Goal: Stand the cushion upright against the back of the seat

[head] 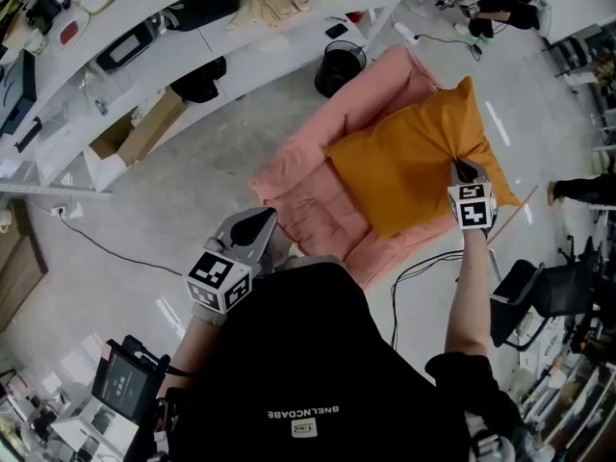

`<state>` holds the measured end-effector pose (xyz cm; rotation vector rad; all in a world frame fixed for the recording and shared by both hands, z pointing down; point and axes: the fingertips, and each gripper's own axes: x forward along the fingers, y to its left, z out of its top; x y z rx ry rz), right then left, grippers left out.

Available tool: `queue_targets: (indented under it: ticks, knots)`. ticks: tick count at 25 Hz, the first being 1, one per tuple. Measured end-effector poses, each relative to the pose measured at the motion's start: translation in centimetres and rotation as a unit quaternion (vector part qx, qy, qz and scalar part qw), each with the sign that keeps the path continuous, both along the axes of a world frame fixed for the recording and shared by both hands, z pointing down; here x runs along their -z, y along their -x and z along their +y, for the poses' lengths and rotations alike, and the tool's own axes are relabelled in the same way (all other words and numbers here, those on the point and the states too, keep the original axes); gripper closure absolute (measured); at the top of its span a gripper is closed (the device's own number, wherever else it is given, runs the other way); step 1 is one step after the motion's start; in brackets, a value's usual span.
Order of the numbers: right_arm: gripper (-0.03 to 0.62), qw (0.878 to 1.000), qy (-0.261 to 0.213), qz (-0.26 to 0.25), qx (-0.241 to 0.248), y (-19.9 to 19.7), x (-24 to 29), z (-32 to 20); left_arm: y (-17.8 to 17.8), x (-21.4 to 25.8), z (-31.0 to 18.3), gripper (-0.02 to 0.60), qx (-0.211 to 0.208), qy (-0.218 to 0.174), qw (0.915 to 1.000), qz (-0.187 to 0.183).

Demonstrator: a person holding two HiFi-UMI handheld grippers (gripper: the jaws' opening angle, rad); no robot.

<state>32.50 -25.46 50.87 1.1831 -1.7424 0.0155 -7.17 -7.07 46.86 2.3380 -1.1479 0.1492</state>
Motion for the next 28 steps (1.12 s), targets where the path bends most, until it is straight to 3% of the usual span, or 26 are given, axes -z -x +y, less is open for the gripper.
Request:
queue_targets:
  ticks: [12, 20, 28]
  knots:
    - [0.576, 0.996, 0.039, 0.079, 0.026, -1.9, -3.7, -4.5, 1.7, -0.2, 0.2, 0.569, 0.037, 0.010, 0.9992, -0.008]
    - [0.574, 0.992, 0.060, 0.102, 0.039, -1.3, -7.6, -6.6, 2.0, -1.1, 0.3, 0.568, 0.046, 0.011, 0.9987, -0.020]
    - [0.574, 0.992, 0.088, 0.093, -0.005, -3.1, -11.8, -6.9, 1.9, -1.3, 0.2, 0.569, 0.050, 0.014, 0.9983, -0.028]
